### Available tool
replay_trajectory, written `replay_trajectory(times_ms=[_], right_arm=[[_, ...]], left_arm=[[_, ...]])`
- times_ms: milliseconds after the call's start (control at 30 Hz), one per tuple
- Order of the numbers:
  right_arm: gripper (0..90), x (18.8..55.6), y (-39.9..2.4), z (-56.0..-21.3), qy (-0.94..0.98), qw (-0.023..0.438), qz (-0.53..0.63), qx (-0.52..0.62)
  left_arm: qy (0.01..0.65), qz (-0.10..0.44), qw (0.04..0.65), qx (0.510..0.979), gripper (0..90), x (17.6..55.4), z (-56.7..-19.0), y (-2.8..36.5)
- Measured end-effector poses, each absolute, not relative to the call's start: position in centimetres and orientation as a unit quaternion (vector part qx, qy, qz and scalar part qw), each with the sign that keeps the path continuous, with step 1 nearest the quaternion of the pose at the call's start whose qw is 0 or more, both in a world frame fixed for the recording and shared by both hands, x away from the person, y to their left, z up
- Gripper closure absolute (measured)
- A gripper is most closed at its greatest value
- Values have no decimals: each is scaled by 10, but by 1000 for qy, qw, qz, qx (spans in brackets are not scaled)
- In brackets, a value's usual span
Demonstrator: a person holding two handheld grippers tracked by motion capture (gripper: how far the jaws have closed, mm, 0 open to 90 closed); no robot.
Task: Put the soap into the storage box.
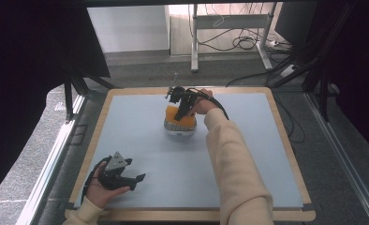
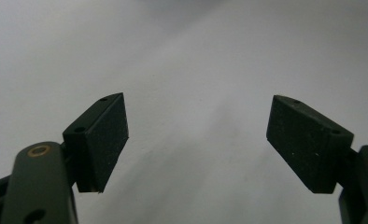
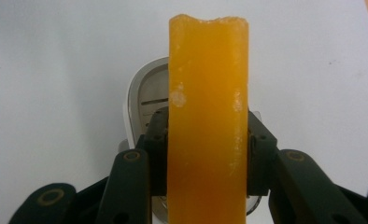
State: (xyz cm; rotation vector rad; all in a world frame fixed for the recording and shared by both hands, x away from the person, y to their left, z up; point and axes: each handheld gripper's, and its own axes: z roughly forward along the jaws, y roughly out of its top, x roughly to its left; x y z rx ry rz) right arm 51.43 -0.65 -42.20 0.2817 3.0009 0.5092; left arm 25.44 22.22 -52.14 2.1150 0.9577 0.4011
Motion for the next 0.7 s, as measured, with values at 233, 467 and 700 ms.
replay_trajectory(times_ms=[233,467,700], right_arm=[[614,519,-2,-427,984,42,155,76],[614,520,1,-432,985,35,151,74],[613,522,-1,-440,986,33,143,75]], left_arm=[[378,157,382,828,204,255,-522,225],[380,158,384,826,204,254,-522,225],[382,159,384,826,204,254,-522,225]])
